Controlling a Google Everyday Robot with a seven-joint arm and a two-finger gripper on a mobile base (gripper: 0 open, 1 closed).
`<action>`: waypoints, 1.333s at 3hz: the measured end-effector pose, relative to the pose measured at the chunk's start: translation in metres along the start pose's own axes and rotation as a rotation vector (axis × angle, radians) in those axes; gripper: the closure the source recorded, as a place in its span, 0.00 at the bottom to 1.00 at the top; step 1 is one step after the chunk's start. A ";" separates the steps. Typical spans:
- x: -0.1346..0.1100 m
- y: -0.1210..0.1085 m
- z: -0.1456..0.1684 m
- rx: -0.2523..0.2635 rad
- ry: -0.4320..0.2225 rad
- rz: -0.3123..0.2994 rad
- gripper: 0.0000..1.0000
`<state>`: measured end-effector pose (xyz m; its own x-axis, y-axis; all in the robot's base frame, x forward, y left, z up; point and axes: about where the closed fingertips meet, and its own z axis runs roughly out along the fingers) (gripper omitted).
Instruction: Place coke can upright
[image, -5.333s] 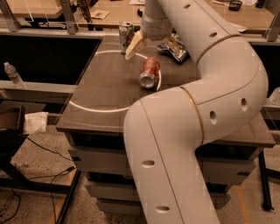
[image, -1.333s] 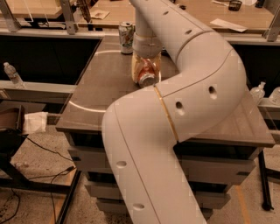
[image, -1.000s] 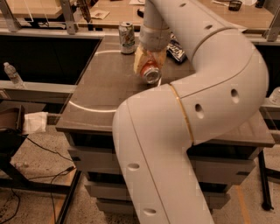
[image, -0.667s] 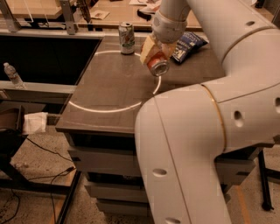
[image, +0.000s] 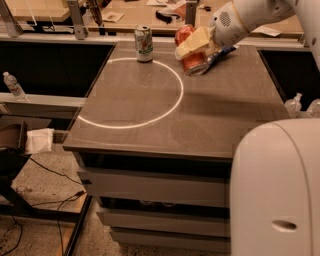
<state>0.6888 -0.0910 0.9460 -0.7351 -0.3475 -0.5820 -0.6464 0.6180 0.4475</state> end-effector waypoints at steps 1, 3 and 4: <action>0.001 0.005 -0.020 -0.115 -0.159 -0.105 1.00; -0.007 0.033 -0.040 0.105 -0.233 -0.240 1.00; 0.010 0.018 -0.034 0.340 -0.239 -0.245 1.00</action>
Offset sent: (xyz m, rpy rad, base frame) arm -0.0400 -0.0231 0.0262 -0.0215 -0.3775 0.0147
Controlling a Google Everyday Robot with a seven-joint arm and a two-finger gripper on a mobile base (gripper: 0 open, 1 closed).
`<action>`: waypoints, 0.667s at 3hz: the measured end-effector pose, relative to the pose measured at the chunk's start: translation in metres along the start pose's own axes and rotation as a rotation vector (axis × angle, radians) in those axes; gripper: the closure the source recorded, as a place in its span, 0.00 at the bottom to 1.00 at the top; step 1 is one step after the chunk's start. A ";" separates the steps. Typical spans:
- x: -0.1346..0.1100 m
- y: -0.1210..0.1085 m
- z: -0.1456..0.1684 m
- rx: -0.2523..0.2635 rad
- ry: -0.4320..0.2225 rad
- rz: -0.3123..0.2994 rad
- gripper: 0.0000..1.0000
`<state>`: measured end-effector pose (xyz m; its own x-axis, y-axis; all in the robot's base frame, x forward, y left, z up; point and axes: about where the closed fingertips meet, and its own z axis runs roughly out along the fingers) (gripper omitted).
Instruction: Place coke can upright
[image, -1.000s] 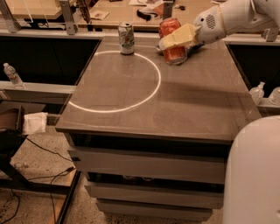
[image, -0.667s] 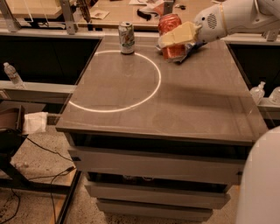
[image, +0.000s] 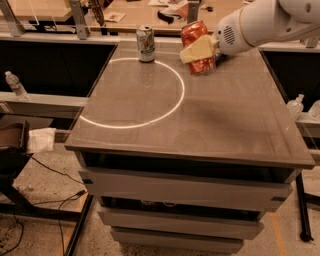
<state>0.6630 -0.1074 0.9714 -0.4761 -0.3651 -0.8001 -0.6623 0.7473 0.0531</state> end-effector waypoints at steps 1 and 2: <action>-0.003 0.002 -0.002 -0.006 -0.004 -0.001 1.00; 0.006 -0.010 -0.004 0.036 -0.036 0.029 1.00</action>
Offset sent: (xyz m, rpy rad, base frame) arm 0.0077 -0.0515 -0.0187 0.0656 -0.0764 -0.1796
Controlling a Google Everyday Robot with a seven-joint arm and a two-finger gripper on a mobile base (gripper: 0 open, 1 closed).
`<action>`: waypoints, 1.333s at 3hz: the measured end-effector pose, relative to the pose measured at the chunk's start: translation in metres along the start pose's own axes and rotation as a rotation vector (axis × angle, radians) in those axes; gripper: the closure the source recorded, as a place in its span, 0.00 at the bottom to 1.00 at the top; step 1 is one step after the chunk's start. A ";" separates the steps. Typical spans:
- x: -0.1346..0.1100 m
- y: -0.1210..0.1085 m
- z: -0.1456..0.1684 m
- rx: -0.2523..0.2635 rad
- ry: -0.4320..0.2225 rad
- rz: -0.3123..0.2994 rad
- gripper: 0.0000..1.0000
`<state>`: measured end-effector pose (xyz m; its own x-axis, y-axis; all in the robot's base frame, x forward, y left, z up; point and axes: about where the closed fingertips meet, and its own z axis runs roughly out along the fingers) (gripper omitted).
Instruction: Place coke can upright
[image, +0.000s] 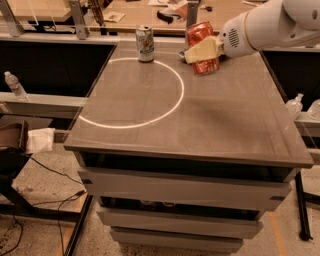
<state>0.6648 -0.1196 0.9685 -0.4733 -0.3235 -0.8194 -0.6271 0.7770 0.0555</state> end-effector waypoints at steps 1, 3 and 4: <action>0.014 -0.022 0.001 0.008 -0.095 0.043 1.00; 0.042 -0.028 0.001 -0.189 -0.294 0.034 1.00; 0.055 -0.019 0.001 -0.242 -0.307 -0.073 1.00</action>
Offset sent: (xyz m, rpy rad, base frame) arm -0.0064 -0.0507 -0.0416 0.2931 -0.2597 0.1579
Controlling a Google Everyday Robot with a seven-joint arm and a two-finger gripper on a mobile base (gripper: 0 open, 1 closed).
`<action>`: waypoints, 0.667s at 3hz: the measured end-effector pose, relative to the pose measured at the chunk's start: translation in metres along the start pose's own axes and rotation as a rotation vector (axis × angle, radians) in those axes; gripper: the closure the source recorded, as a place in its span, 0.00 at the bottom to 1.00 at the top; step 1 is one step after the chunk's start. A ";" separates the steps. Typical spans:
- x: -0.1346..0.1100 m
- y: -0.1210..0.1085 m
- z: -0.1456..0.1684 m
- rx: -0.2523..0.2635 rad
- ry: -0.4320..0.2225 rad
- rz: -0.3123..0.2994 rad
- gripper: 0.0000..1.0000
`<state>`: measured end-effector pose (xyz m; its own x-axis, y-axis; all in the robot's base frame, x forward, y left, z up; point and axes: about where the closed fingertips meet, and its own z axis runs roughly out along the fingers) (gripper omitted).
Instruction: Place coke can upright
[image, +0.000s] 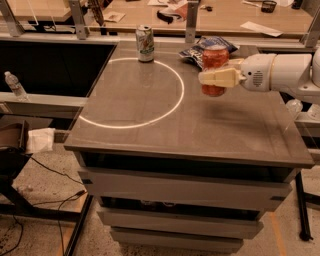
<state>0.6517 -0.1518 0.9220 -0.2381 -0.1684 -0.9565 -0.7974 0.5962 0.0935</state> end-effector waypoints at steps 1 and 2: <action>0.011 0.014 -0.002 -0.002 0.006 -0.085 1.00; 0.027 0.015 0.001 0.037 -0.022 -0.089 1.00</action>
Offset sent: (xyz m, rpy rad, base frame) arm -0.0204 -0.0008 -0.0422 -0.0202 -0.1198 -0.0752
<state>0.6338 -0.1464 0.8974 -0.1548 -0.2051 -0.9664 -0.7940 0.6080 -0.0019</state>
